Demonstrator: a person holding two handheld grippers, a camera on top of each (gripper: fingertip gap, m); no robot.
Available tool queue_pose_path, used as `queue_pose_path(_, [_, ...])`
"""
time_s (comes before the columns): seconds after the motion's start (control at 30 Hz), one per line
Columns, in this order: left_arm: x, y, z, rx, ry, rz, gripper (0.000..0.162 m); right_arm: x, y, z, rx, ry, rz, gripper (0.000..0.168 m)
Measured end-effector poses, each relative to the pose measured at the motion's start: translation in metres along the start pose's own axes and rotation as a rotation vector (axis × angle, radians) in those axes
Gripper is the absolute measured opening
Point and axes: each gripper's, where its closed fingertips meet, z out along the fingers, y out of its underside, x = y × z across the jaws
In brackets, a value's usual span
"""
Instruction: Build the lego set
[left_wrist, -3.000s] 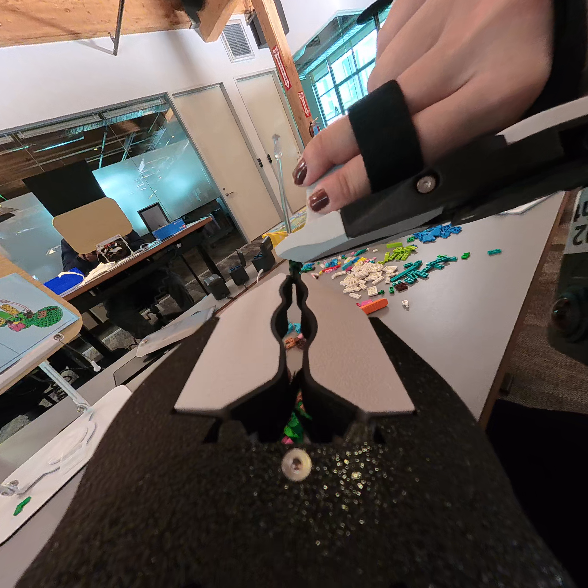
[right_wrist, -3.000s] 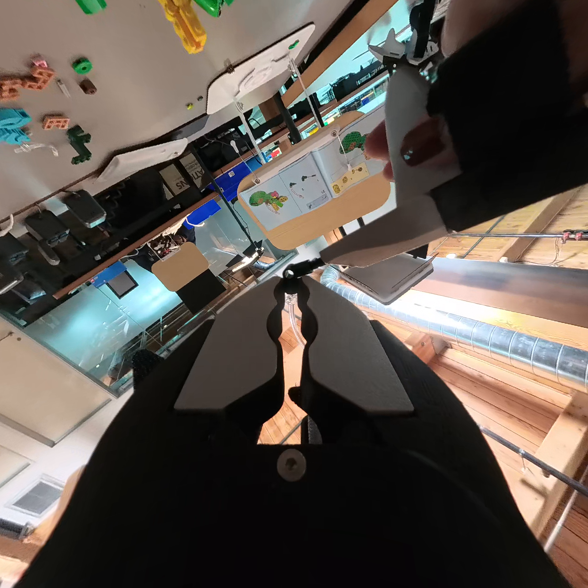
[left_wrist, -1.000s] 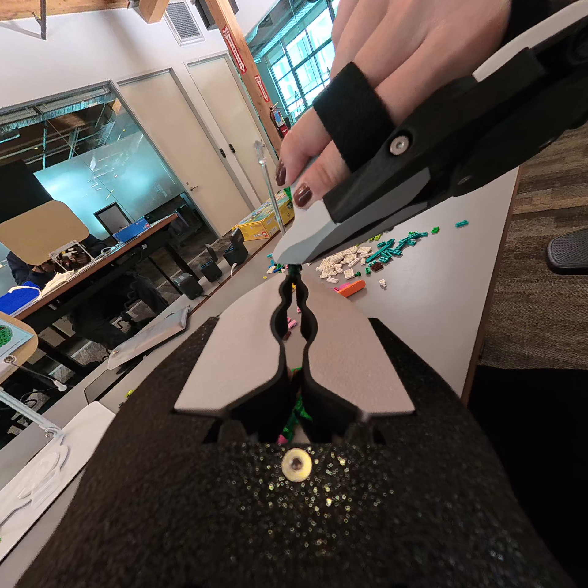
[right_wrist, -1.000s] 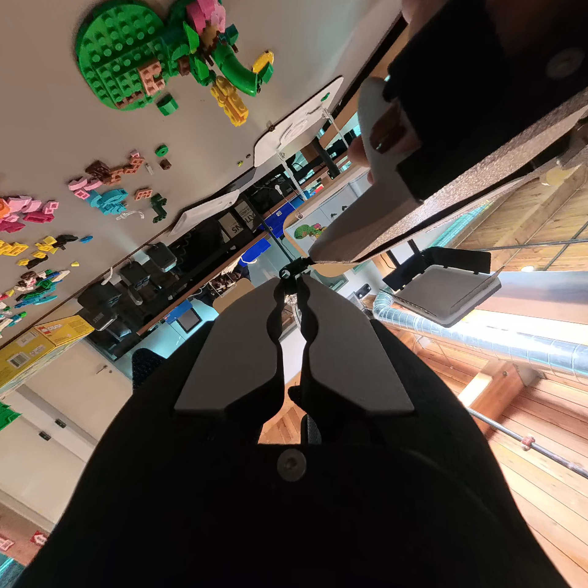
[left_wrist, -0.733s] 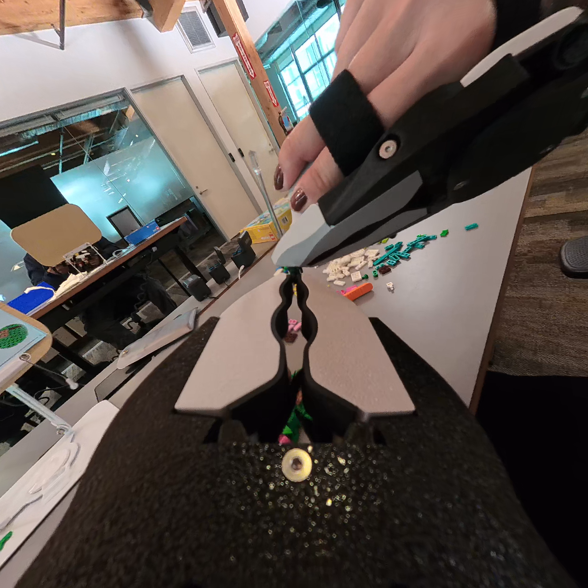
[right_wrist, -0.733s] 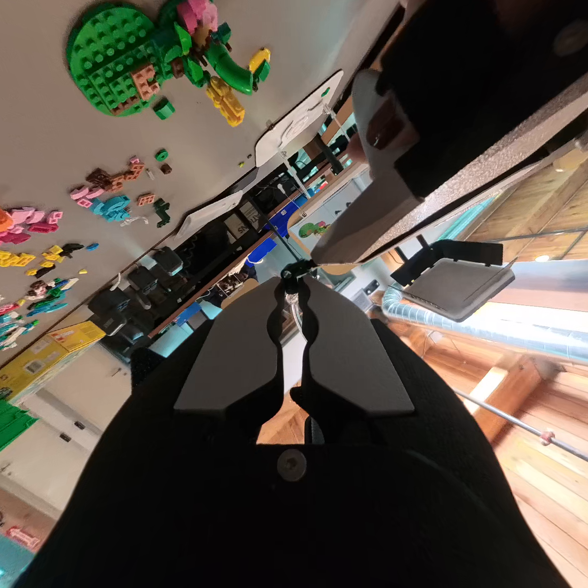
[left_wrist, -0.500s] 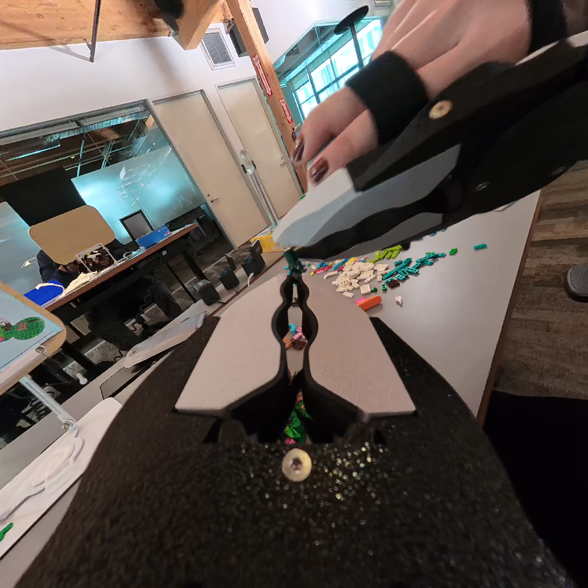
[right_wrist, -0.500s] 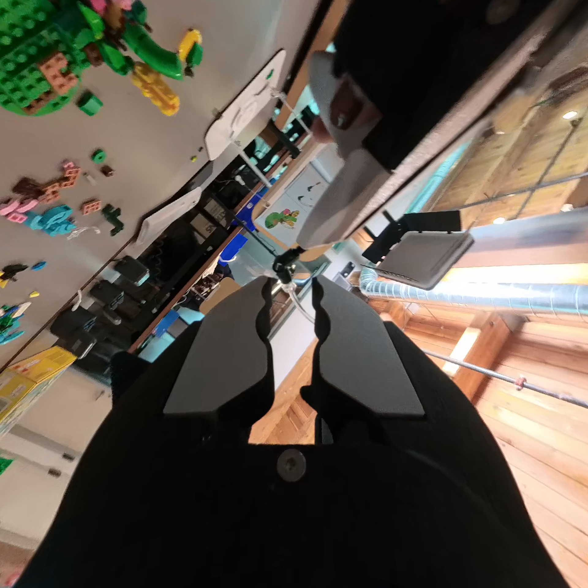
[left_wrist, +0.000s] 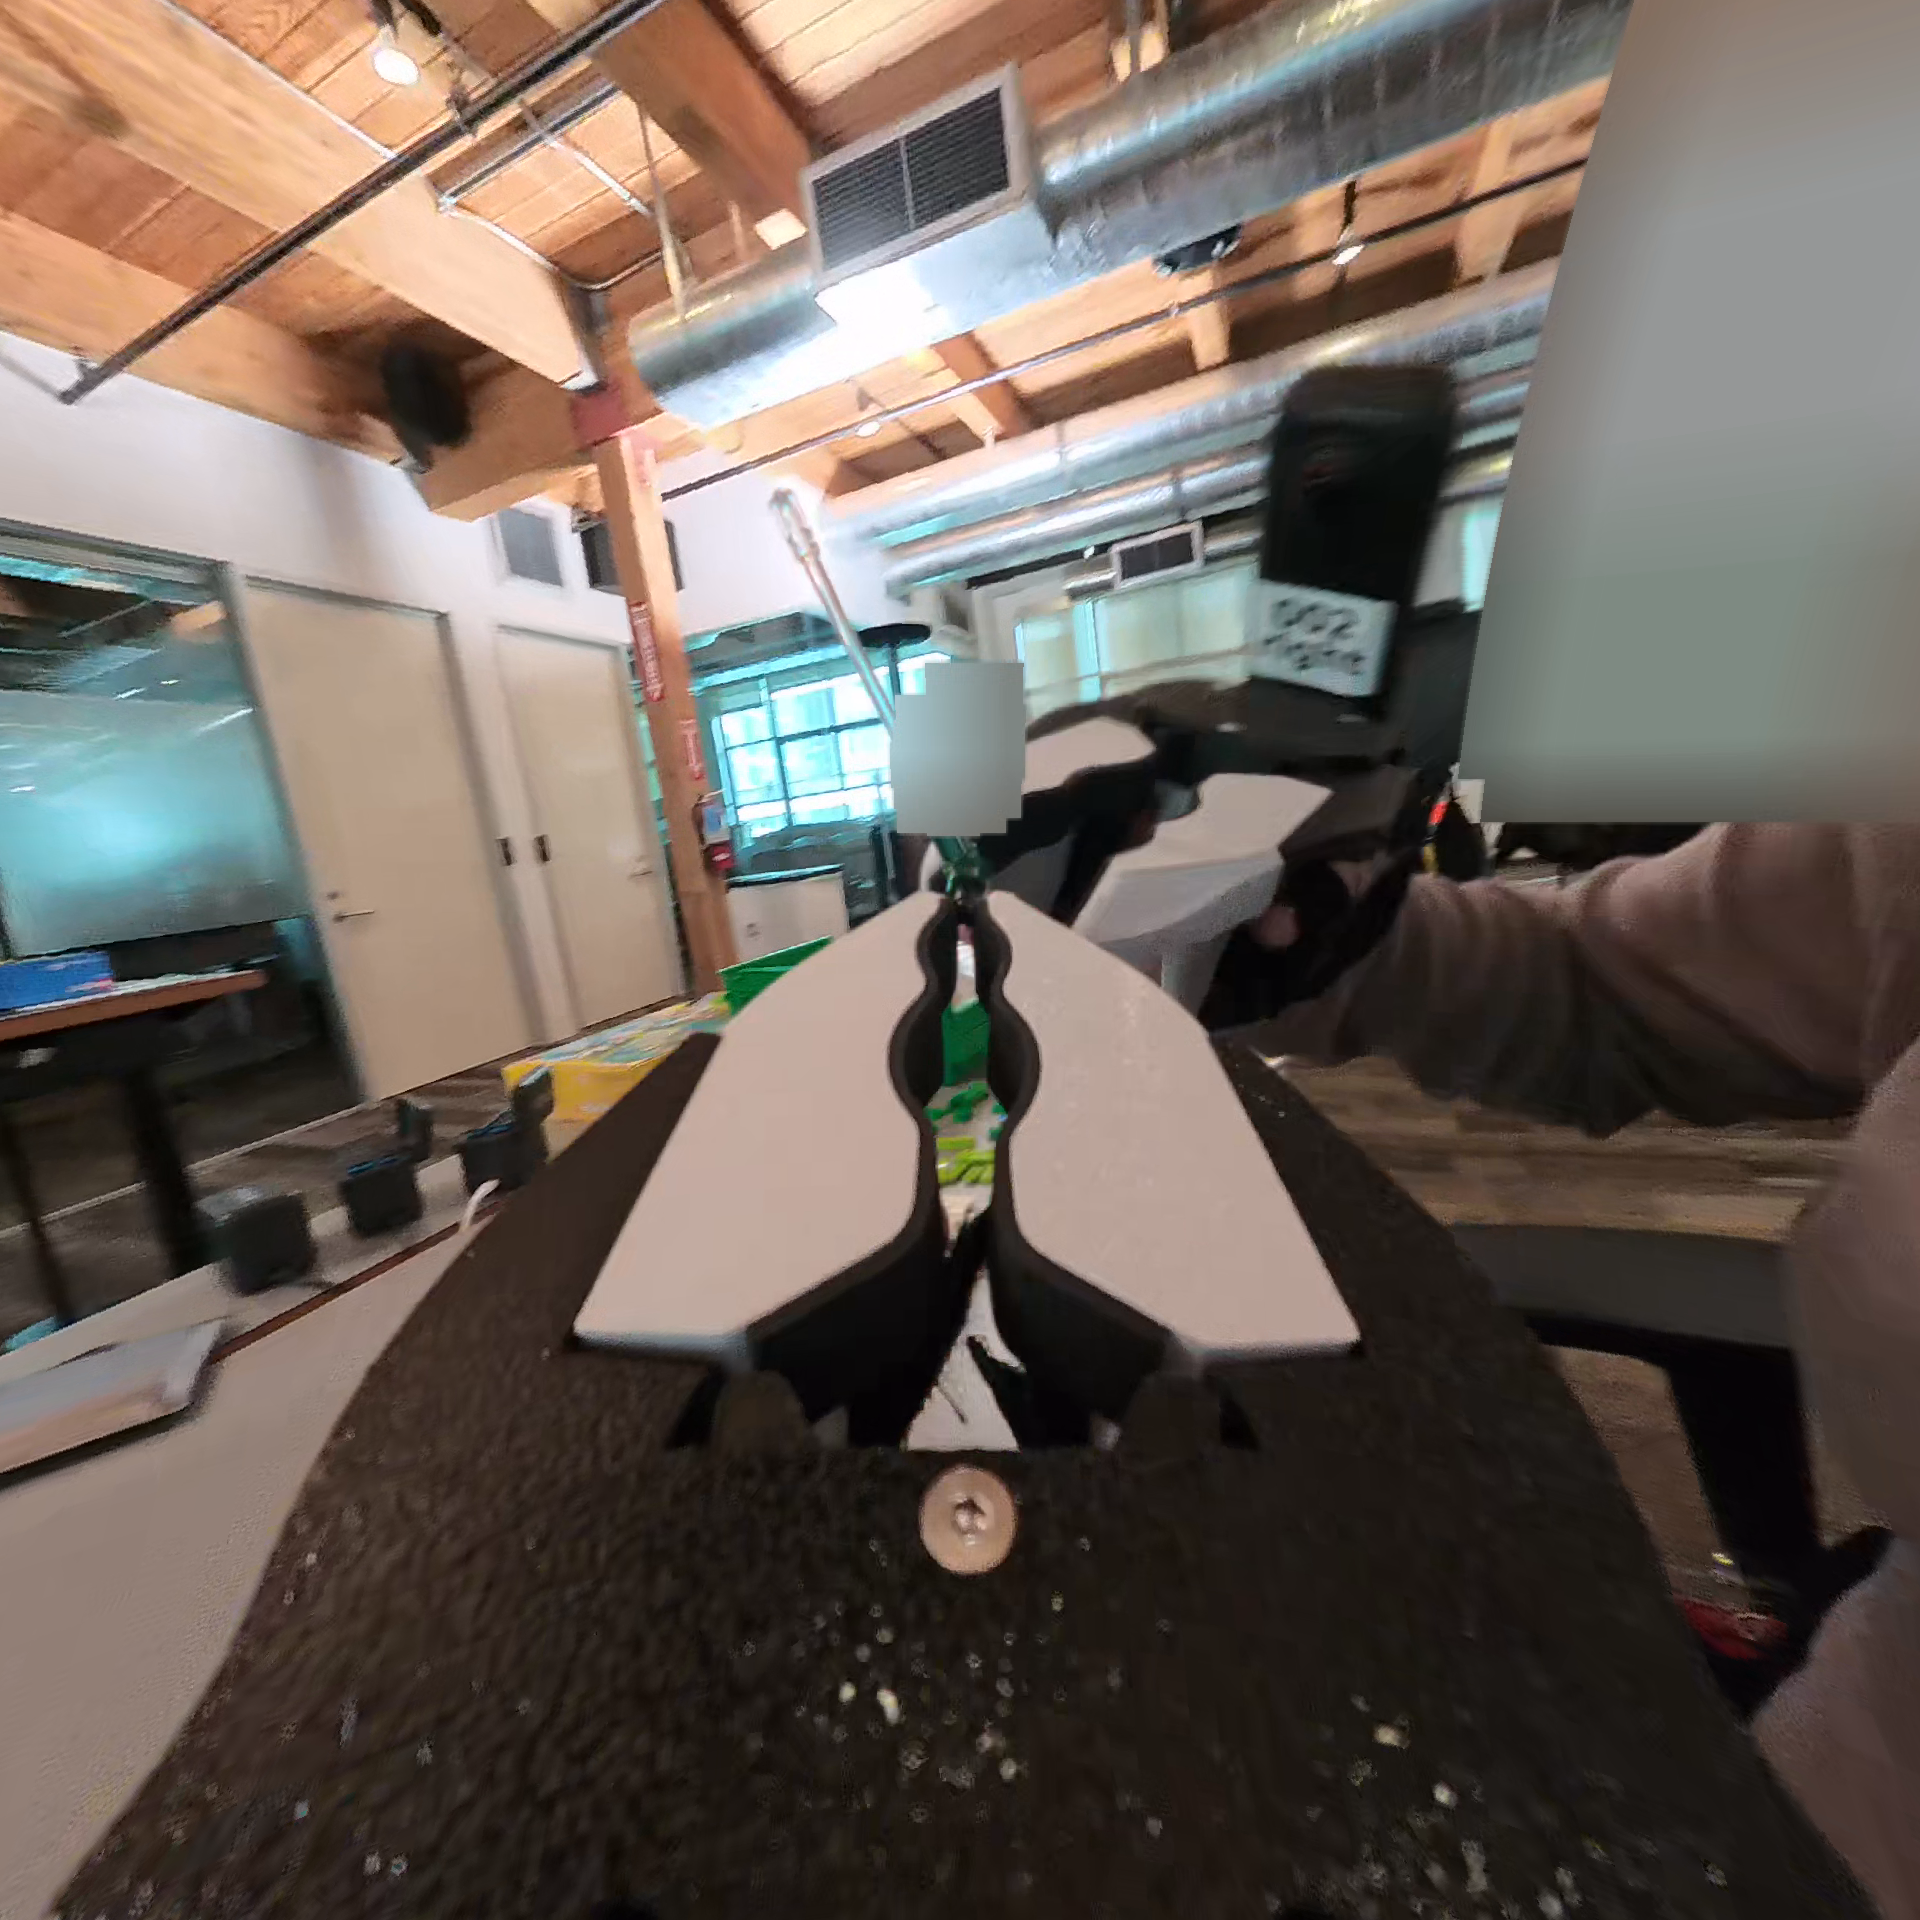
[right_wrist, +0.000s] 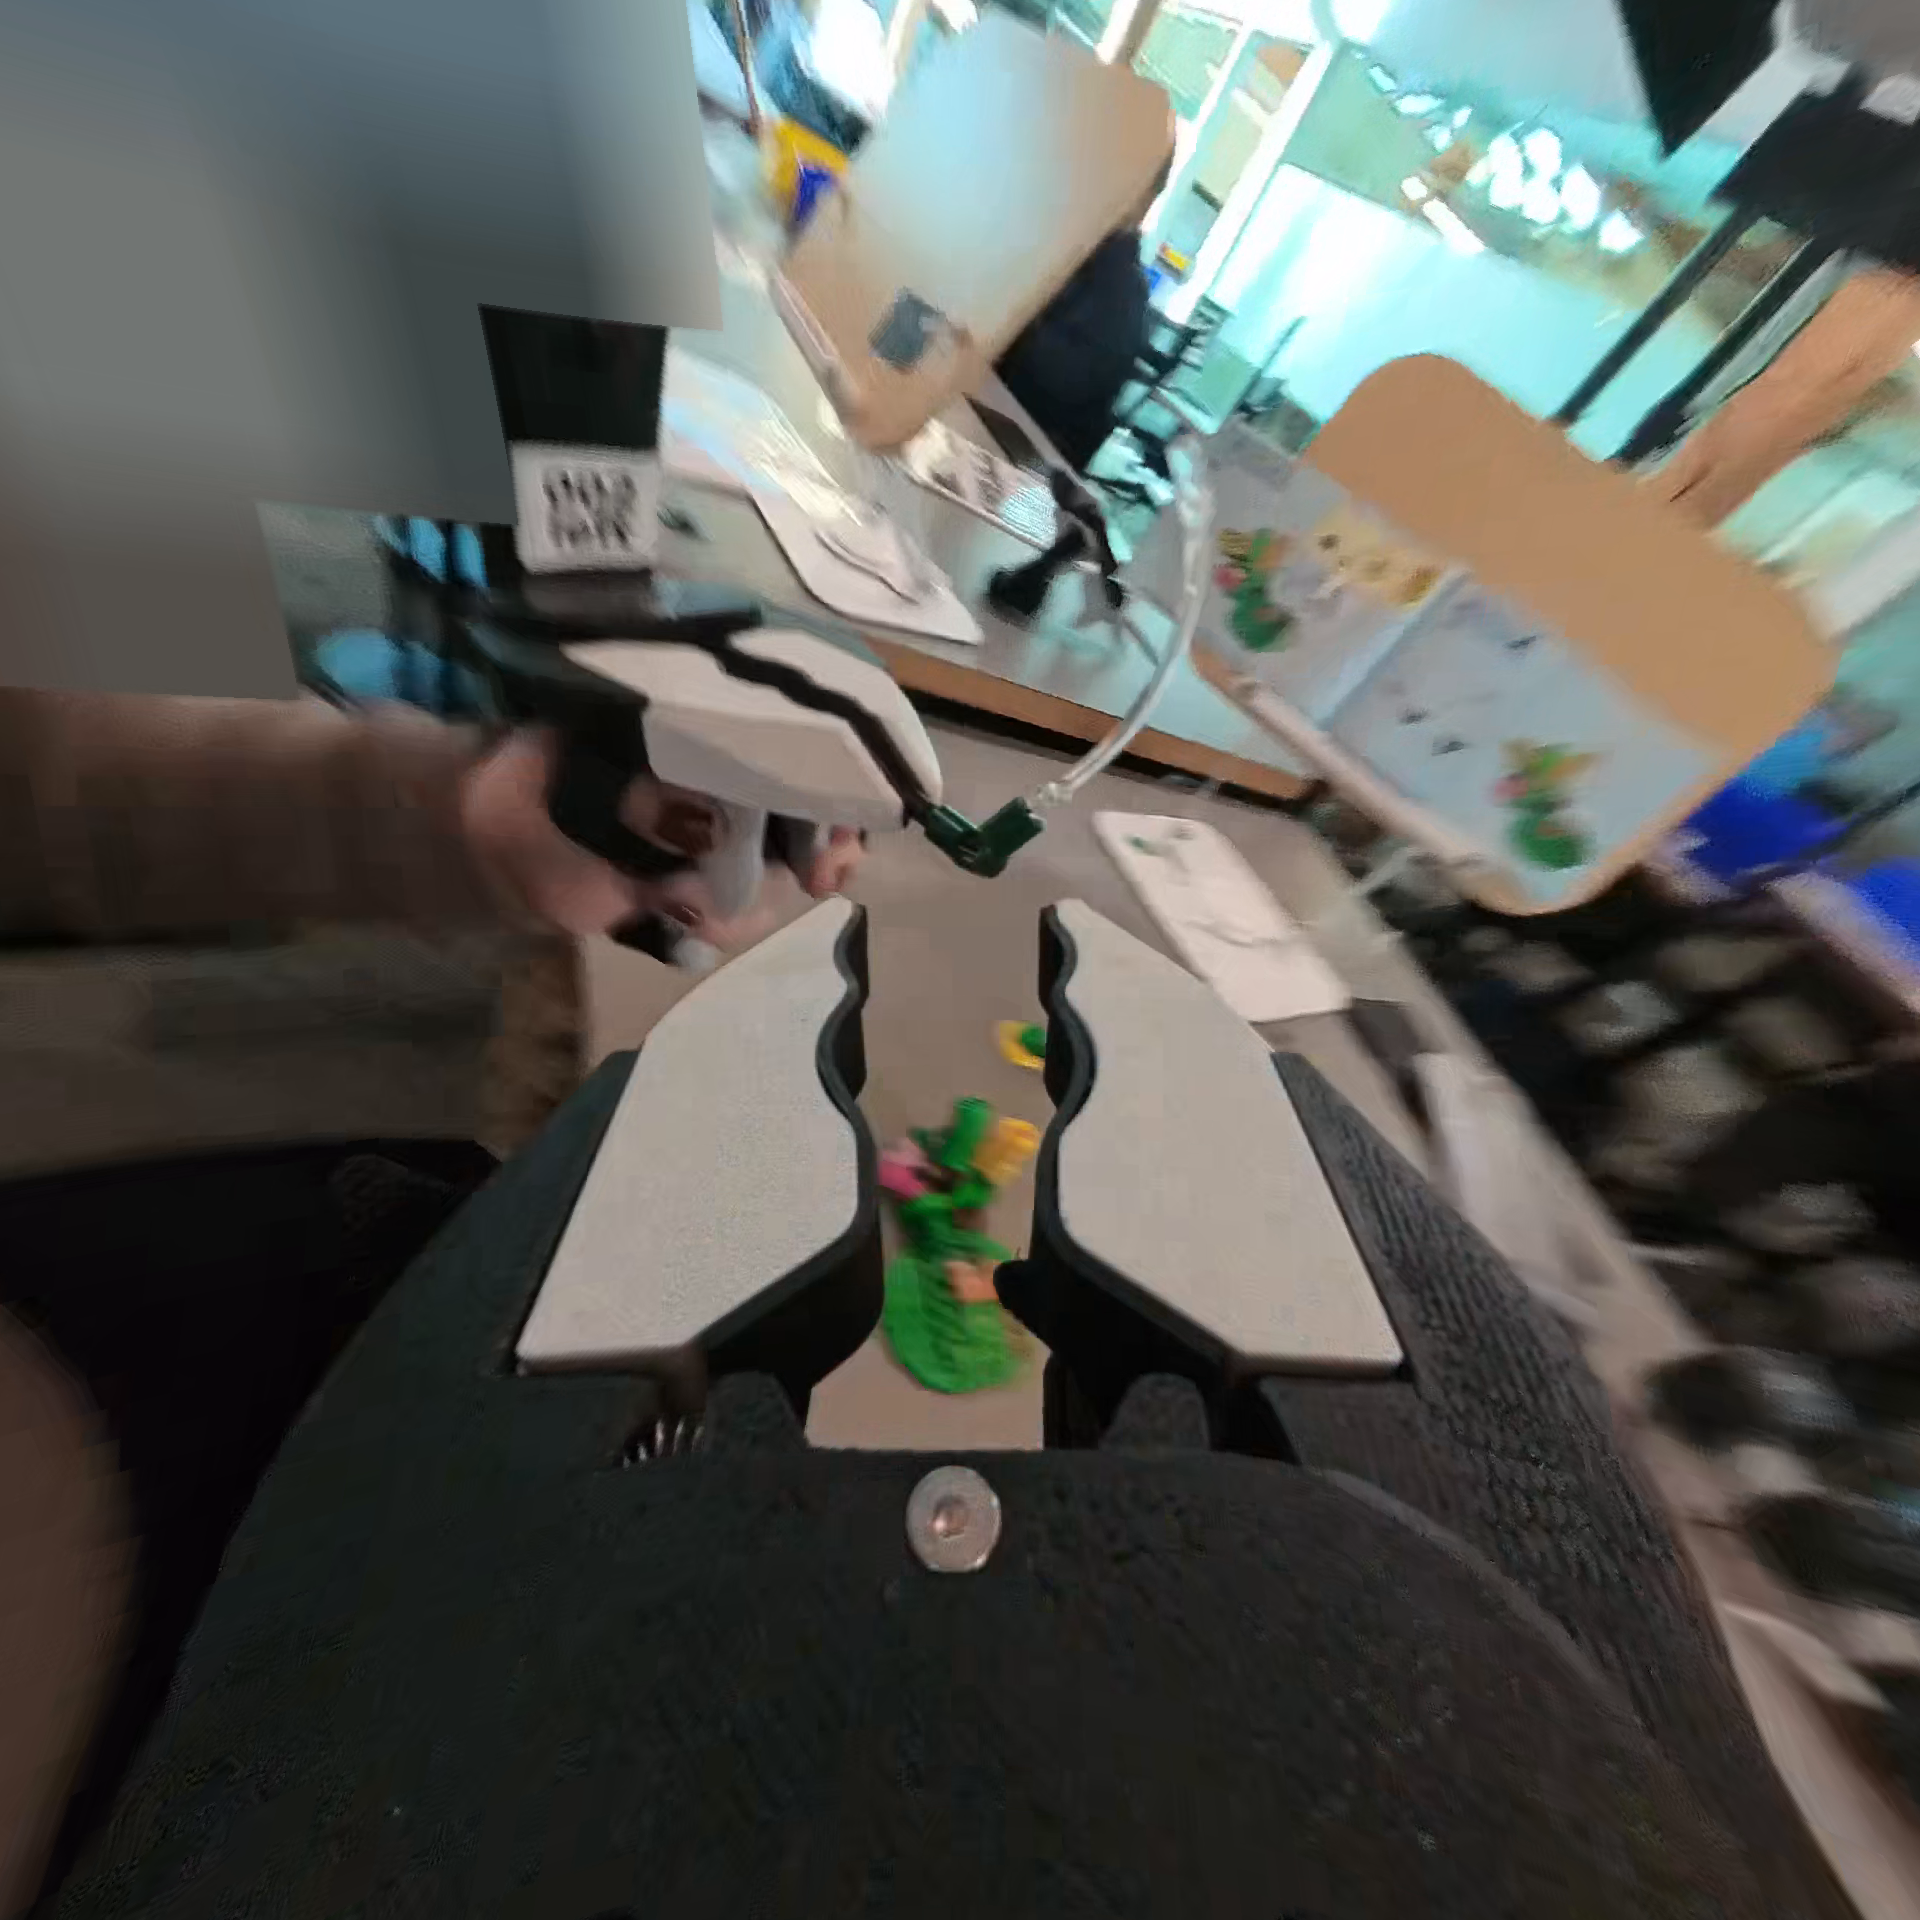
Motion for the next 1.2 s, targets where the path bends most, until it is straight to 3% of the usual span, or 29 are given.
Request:
queue_pose_path(0.17, [0.017,-0.008,-0.001,0.033,0.114,-0.02,0.002,-0.012,-0.014,-0.004,0.125,-0.253,0.47,0.023])
queue_pose_path(0.33, [0.018,-0.01,-0.001,0.038,0.111,-0.01,0.002,-0.015,-0.024,-0.008,0.2,-0.375,0.666,0.011])
queue_pose_path(0.6, [0.019,-0.011,-0.001,0.018,0.11,0.013,0.002,-0.014,-0.027,-0.007,0.233,-0.381,0.693,0.006])
queue_pose_path(0.77, [0.019,-0.007,0.0,0.007,0.11,0.008,0.002,-0.015,-0.027,-0.008,0.24,-0.382,0.69,0.019])
queue_pose_path(0.87, [0.02,-0.006,0.001,0.007,0.119,-0.004,0.002,-0.013,-0.025,-0.007,0.234,-0.362,0.69,0.006])
queue_pose_path(1.2, [0.021,-0.003,0.002,-0.015,0.12,-0.005,0.002,-0.013,-0.024,-0.009,0.239,-0.311,0.622,0.005])
